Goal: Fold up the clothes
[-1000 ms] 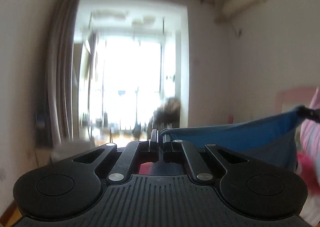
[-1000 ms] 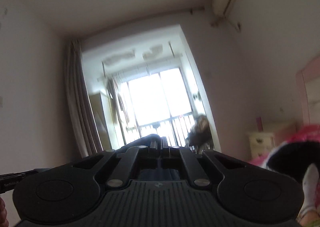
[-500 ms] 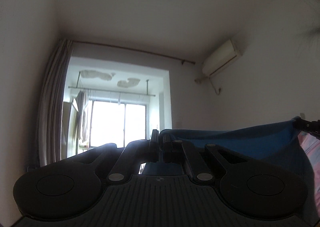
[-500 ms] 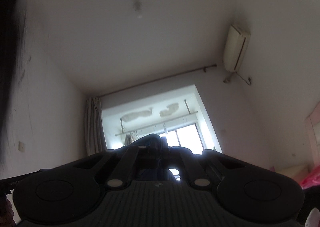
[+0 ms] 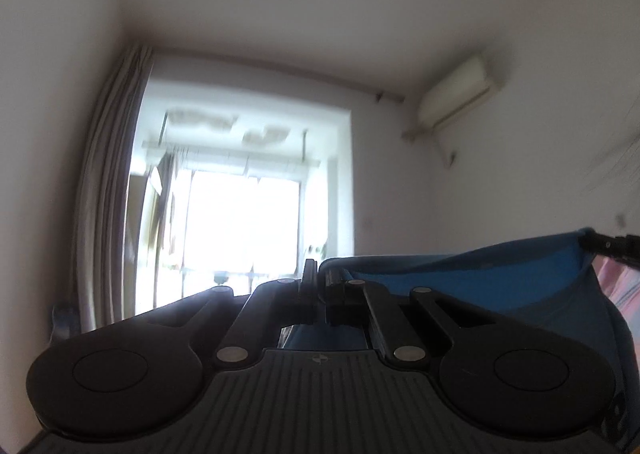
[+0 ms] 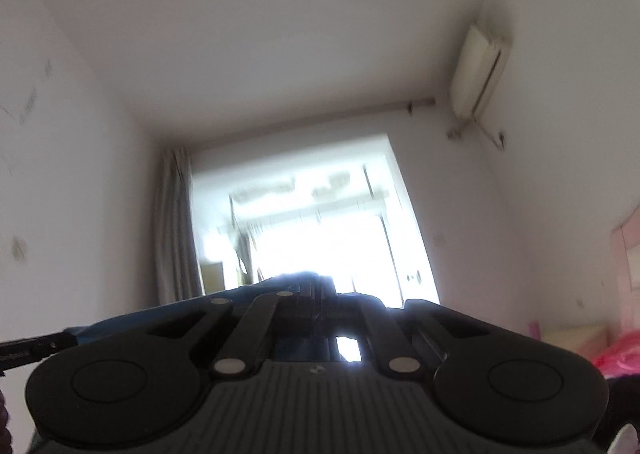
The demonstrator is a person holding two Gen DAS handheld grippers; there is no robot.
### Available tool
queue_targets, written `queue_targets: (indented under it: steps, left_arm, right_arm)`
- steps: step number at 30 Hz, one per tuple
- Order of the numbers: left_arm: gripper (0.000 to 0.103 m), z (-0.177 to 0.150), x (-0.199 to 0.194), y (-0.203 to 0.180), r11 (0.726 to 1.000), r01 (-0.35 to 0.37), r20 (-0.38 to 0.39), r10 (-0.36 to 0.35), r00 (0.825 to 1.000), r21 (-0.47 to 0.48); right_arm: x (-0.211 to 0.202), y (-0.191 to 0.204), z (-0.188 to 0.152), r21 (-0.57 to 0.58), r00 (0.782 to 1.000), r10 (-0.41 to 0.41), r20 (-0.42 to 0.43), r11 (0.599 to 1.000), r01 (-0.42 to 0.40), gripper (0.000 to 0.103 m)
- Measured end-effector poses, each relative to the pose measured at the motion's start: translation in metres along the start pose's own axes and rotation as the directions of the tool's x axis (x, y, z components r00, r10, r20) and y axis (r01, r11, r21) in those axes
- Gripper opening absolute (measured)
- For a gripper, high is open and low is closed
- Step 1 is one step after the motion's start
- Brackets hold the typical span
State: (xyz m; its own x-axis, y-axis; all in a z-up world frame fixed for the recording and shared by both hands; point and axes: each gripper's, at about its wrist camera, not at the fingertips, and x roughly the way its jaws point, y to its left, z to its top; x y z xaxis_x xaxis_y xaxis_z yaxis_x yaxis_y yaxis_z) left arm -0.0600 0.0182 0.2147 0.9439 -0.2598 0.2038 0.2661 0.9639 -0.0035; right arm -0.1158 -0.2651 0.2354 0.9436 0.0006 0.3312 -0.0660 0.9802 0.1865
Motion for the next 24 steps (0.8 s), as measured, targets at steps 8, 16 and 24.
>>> queue_targets:
  steps: [8,16,24]
  left_arm:
    - [0.002,-0.101,0.121,0.040,0.999,-0.043,-0.199,0.048,0.979,0.029]
    - [0.002,-0.255,0.241,0.077,0.995,-0.063,-0.472,0.092,0.877,0.078]
    - [0.025,-0.411,0.295,0.098,1.000,0.002,-0.843,-0.025,0.538,-0.029]
  right_arm:
    - [0.148,-0.011,-0.114,-0.079,0.970,-0.072,-0.234,0.995,0.055,0.002]
    - [0.275,-0.034,-0.316,-0.199,0.838,-0.179,-0.516,0.976,0.085,0.002]
    - [0.319,-0.075,-0.515,-0.157,0.519,-0.183,-0.835,0.983,0.095,0.004]
